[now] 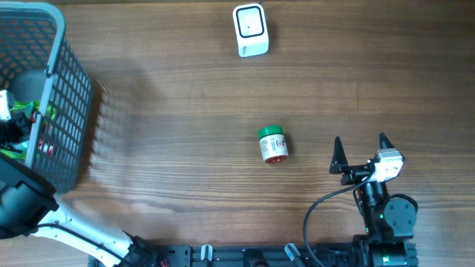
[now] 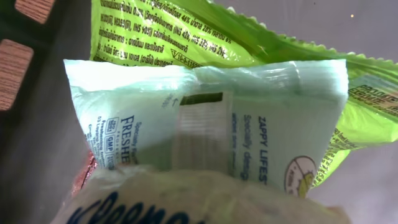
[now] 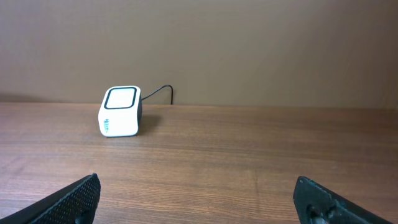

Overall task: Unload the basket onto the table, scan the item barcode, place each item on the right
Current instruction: 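Grasp the small red and teal packets in the basket with the left gripper, then carry the packets out and drop them left of the jar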

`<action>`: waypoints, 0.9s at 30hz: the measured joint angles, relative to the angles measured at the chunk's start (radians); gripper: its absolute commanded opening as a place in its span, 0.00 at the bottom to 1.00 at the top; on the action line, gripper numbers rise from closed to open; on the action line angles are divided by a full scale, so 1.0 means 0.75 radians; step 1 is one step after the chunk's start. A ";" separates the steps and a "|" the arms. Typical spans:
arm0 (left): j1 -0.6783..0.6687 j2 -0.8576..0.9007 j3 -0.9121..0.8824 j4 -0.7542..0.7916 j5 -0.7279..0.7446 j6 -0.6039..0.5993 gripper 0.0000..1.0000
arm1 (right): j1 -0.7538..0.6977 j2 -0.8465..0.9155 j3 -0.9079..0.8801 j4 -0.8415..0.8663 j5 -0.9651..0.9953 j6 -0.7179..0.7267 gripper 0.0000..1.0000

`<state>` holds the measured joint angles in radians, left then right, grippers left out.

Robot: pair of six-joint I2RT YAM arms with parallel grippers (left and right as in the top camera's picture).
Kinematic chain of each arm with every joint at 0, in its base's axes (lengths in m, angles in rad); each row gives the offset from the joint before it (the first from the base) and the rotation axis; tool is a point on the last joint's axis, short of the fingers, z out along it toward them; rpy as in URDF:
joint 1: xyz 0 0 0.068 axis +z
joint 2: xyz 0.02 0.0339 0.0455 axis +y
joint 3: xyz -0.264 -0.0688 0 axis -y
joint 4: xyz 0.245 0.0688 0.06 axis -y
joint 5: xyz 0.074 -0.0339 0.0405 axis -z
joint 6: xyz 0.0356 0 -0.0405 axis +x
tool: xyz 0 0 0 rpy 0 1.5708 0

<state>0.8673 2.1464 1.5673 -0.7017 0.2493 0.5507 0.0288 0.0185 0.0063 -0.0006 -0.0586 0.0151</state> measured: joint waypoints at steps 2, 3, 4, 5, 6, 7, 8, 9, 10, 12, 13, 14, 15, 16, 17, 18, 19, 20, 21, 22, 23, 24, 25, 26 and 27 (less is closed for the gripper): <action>-0.001 -0.004 0.006 -0.018 0.006 -0.020 0.04 | 0.000 0.000 0.000 0.000 0.000 -0.001 1.00; -0.001 -0.007 0.013 -0.038 0.011 -0.044 0.04 | 0.000 0.000 0.000 0.000 0.000 0.000 1.00; -0.004 -0.012 0.033 -0.083 0.015 -0.095 0.04 | 0.000 0.000 0.000 0.000 0.000 -0.001 1.00; -0.005 -0.014 0.037 -0.099 0.015 -0.119 0.04 | 0.000 0.000 0.000 0.000 0.000 -0.001 1.00; -0.007 -0.015 0.063 -0.152 0.015 -0.163 0.04 | 0.000 0.000 0.000 0.000 0.000 -0.001 1.00; -0.011 -0.016 0.080 -0.200 0.014 -0.199 0.04 | 0.000 0.000 0.000 0.000 0.000 -0.001 1.00; -0.013 -0.016 0.093 -0.233 0.012 -0.227 0.04 | 0.000 0.000 0.000 0.000 0.000 -0.001 1.00; -0.015 -0.016 0.112 -0.278 0.009 -0.255 0.04 | 0.000 0.000 0.000 0.000 0.000 -0.001 1.00; -0.017 -0.016 0.125 -0.304 0.005 -0.272 0.04 | 0.000 0.000 0.000 0.000 0.000 -0.001 1.00; -0.021 -0.017 0.165 -0.369 0.001 -0.314 0.04 | 0.000 0.000 0.000 0.000 0.000 -0.001 1.00; -0.023 -0.021 0.183 -0.382 -0.001 -0.331 0.04 | 0.000 0.000 0.000 0.000 0.000 -0.001 1.00; -0.023 -0.029 0.212 -0.399 -0.003 -0.353 0.04 | 0.000 0.000 0.000 0.000 0.000 0.000 1.00; -0.023 -0.039 0.234 -0.407 -0.006 -0.372 0.04 | 0.000 0.000 0.000 0.000 0.000 -0.001 1.00; -0.023 -0.053 0.256 -0.412 -0.009 -0.387 0.04 | 0.000 0.000 0.000 0.000 0.000 0.000 1.00; -0.023 -0.081 0.285 -0.416 -0.012 -0.409 0.04 | 0.000 0.000 0.000 0.000 0.000 -0.001 1.00; -0.023 -0.117 0.312 -0.417 -0.016 -0.430 0.04 | 0.000 0.000 0.000 0.000 0.000 0.000 1.00; -0.023 -0.150 0.330 -0.416 -0.016 -0.441 0.04 | 0.000 0.000 0.000 0.000 0.000 -0.001 1.00; -0.023 -0.183 0.345 -0.416 -0.017 -0.451 0.04 | 0.000 0.000 0.000 0.000 0.000 -0.001 1.00; -0.023 -0.233 0.363 -0.416 -0.017 -0.468 0.04 | 0.000 0.000 0.000 0.000 0.000 -0.001 1.00; -0.023 -0.273 0.375 -0.416 -0.017 -0.479 0.04 | 0.000 0.000 0.000 0.000 0.000 -0.001 1.00; -0.023 -0.319 0.391 -0.416 -0.017 -0.498 0.04 | 0.000 0.000 0.000 0.000 0.000 -0.001 1.00; -0.023 -0.365 0.409 -0.416 -0.017 -0.518 0.04 | 0.000 0.000 0.000 0.000 0.000 0.000 1.00; -0.023 -0.397 0.423 -0.416 -0.018 -0.536 0.04 | 0.000 0.000 0.000 0.000 0.000 -0.001 1.00; -0.023 -0.439 0.439 -0.415 -0.019 -0.564 0.04 | 0.001 0.000 0.000 0.000 0.000 -0.001 1.00; -0.023 -0.469 0.452 -0.414 -0.019 -0.585 0.04 | 0.000 0.000 0.000 0.000 0.000 -0.001 1.00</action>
<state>0.8501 1.7943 1.9060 -1.0119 0.2352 0.1120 0.0288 0.0185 0.0063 -0.0006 -0.0586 0.0147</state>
